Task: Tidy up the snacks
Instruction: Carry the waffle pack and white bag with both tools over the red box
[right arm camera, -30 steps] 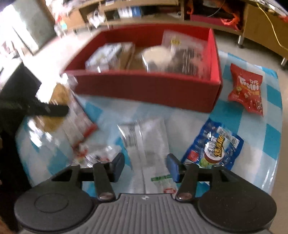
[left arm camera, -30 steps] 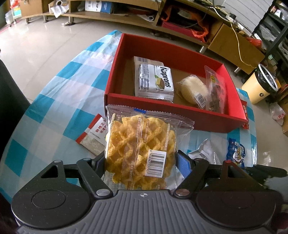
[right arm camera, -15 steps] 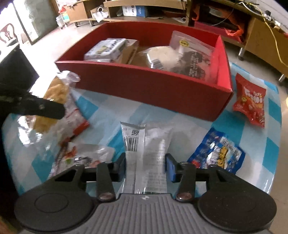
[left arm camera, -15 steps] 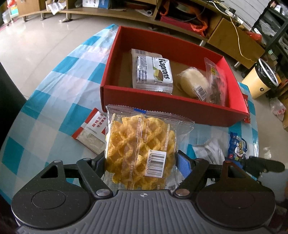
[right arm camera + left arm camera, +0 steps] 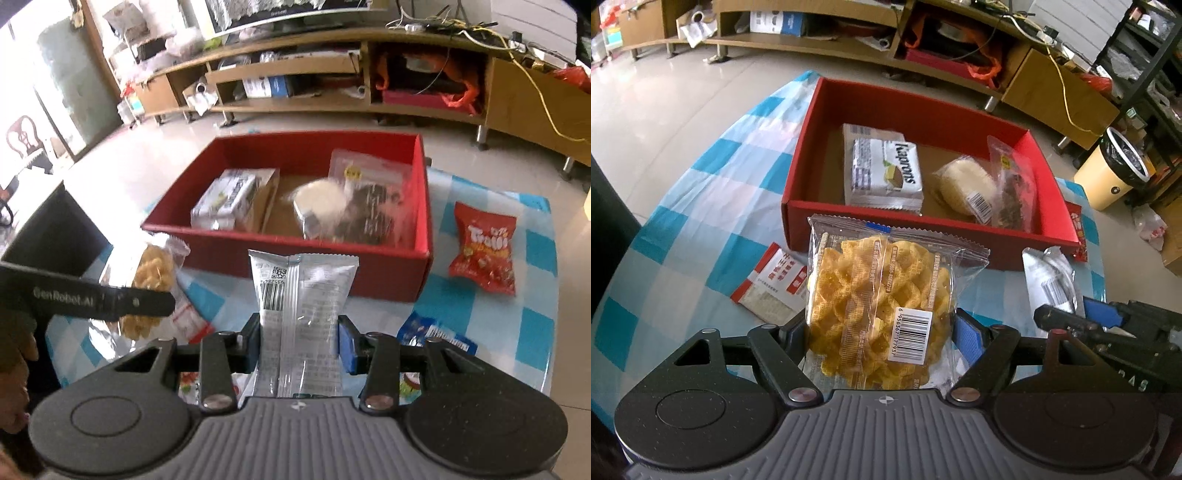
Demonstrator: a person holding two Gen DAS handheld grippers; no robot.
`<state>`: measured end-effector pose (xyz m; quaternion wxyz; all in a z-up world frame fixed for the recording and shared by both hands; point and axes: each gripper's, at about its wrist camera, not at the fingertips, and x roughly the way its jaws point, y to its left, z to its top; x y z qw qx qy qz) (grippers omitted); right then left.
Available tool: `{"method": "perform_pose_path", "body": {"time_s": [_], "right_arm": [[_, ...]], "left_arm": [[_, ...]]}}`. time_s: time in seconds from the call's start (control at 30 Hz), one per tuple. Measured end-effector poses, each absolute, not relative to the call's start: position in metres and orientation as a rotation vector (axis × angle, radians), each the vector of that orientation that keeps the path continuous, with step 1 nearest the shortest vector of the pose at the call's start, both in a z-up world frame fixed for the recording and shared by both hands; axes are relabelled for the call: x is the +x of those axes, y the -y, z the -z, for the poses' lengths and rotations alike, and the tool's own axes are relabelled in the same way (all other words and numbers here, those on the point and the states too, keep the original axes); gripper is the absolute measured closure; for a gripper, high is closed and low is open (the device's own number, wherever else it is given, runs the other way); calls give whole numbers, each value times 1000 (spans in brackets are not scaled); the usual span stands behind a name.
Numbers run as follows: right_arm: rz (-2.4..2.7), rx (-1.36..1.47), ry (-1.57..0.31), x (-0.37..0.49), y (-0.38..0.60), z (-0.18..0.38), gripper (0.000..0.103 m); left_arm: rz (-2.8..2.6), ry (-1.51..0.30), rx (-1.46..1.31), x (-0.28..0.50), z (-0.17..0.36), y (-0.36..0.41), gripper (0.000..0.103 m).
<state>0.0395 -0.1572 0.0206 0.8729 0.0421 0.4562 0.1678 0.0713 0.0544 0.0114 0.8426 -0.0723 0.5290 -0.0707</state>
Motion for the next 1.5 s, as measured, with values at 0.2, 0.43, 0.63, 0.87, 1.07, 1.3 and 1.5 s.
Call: {"method": "perform_pose_path", "body": {"time_s": [0.2,0.43,0.63,0.87,1.07,1.3,1.5], "right_arm": [[-352,97,-930,46,155,-27,61],[-357,110,-896,55,153,-36,61],[-343,130,-864,65,157,-45,61],[-332,157,-825,81,158,-56,61],[-319,172,-809,94,157,-58,61],[-307,192,-796,109,157,-61,61],[-299,184,-800,118,155,-58,61]], "left_arm": [[160,-1082,-143,73,-20,-48,21],[156,-1050,-120,79,-27,-42,21],[145,-1019,-109,87,-35,-39,21],[142,-995,-92,100,-41,-31,21],[132,-976,-80,115,-44,-26,21],[129,-974,-72,127,-45,-21,21],[119,-967,-60,138,-44,-19,21]]}}
